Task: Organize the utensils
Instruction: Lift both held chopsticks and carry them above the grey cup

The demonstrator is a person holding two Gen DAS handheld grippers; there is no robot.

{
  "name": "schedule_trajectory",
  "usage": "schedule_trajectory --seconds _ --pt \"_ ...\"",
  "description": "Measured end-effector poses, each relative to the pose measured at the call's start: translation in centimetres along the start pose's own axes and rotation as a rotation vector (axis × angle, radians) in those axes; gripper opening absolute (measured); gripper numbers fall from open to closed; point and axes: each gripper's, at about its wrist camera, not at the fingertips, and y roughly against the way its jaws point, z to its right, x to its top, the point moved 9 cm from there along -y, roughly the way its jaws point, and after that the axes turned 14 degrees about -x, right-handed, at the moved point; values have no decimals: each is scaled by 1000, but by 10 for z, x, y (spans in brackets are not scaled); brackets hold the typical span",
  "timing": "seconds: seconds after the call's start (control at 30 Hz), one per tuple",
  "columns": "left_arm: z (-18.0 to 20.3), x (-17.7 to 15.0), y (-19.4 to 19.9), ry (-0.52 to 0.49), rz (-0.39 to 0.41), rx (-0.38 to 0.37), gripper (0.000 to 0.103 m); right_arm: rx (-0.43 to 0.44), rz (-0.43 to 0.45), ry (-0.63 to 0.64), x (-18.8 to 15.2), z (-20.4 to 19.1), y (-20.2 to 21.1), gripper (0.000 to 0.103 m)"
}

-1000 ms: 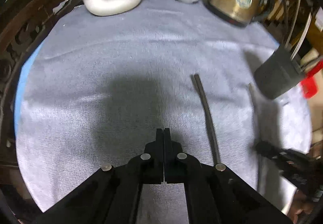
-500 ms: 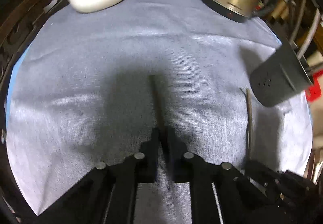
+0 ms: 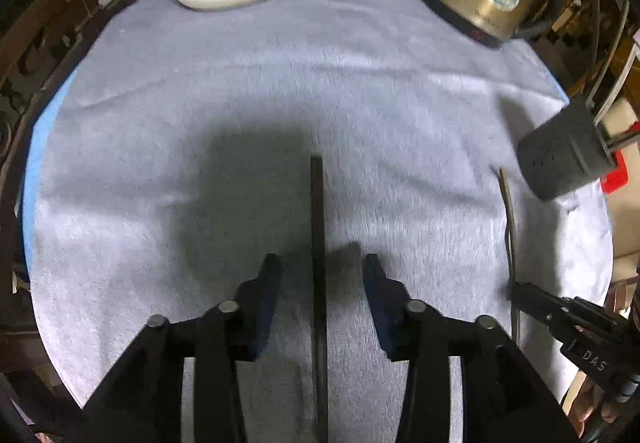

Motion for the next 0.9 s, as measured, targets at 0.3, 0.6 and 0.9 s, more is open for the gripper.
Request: schedule_trajectory --seconds 0.3,0.6,0.9 --pt "-7 5 -6 54 -50 -23 44 -71 5 46 31 -12 -3 11" --pt "0 12 -21 6 -120 -3 44 -141 -62 123 42 -21 -19 10" --pt "-12 19 -16 53 -169 -30 43 -133 -114 150 58 -28 -28 10"
